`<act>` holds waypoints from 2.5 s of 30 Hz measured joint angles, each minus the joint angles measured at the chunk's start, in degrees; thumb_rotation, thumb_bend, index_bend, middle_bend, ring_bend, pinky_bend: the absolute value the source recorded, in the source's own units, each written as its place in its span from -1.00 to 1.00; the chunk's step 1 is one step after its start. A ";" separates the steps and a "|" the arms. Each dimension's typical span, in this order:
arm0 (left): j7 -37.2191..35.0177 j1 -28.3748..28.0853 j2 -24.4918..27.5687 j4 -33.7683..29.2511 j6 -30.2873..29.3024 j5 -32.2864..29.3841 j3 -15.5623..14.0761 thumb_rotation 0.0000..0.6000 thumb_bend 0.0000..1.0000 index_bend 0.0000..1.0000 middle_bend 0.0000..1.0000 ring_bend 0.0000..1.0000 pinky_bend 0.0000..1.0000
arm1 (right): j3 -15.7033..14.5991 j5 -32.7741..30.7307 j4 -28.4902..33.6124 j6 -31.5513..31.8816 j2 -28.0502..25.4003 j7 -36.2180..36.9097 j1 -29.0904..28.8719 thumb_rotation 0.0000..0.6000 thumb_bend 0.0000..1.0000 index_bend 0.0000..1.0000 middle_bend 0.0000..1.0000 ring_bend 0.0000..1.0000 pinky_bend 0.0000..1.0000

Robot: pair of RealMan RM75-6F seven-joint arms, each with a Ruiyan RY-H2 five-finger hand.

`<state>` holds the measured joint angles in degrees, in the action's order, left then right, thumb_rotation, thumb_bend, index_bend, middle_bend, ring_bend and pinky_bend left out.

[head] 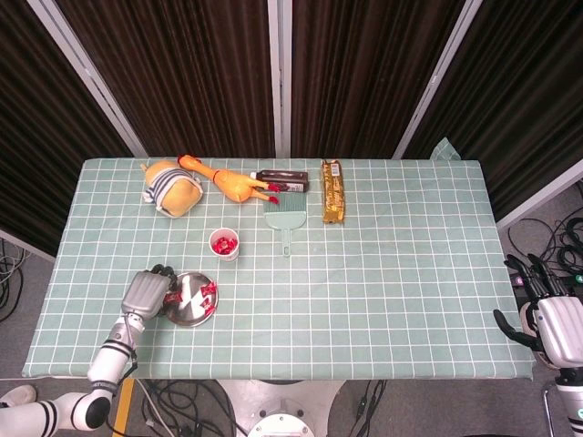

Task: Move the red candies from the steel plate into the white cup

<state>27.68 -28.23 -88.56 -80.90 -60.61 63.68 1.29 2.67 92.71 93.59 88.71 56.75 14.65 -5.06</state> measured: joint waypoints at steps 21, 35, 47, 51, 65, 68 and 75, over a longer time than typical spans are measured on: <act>-1.66 0.20 -3.26 5.05 0.77 1.04 0.56 1.00 -0.36 0.26 -0.34 -0.56 -0.09 | 0.01 -0.07 -0.11 0.02 -0.08 0.30 0.04 1.00 -0.46 -1.00 -0.64 -1.00 -0.65; -4.93 -0.01 2.06 -0.94 -3.69 5.16 4.32 1.00 -0.33 0.26 -0.33 -0.56 -0.09 | 0.09 0.00 -0.45 -0.05 0.14 0.43 -0.12 1.00 -0.46 -1.00 -0.64 -1.00 -0.65; -5.90 -9.97 2.74 -0.71 0.31 7.11 12.64 1.00 -0.34 0.26 -0.33 -0.55 -0.11 | 0.06 -0.37 -1.07 -0.08 0.49 0.79 0.00 1.00 -0.46 -1.00 -0.64 -1.00 -0.65; -4.87 -13.44 0.96 2.00 4.35 4.70 13.88 1.00 -0.34 0.25 -0.33 -0.56 -0.11 | 0.04 -0.50 -1.46 -0.22 0.60 1.07 0.00 1.00 -0.46 -1.00 -0.64 -1.00 -0.65; -1.05 -19.30 -2.94 6.55 9.99 -3.47 14.76 1.00 -0.35 0.11 -0.35 -0.55 -0.11 | 0.20 -1.19 -2.51 -0.60 0.92 2.00 -0.06 1.00 -0.46 -1.00 -0.64 -1.00 -0.65; 0.05 -20.18 -3.49 7.51 10.65 -5.28 14.63 1.00 -0.35 0.03 -0.35 -0.56 -0.11 | 0.19 -1.29 -2.67 -0.52 0.93 2.23 0.05 1.00 -0.47 -1.00 -0.63 -1.00 -0.65; 1.78 -20.60 -3.09 7.18 10.35 -7.50 13.50 1.00 -0.36 -0.14 -0.39 -0.56 -0.11 | 0.22 -1.35 -3.25 -0.45 1.11 2.79 0.12 1.00 -0.46 -1.00 -0.63 -1.00 -0.65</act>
<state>29.46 -48.83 -91.65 -73.72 -50.27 56.18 14.79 2.90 91.36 90.35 88.27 57.86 17.44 -4.94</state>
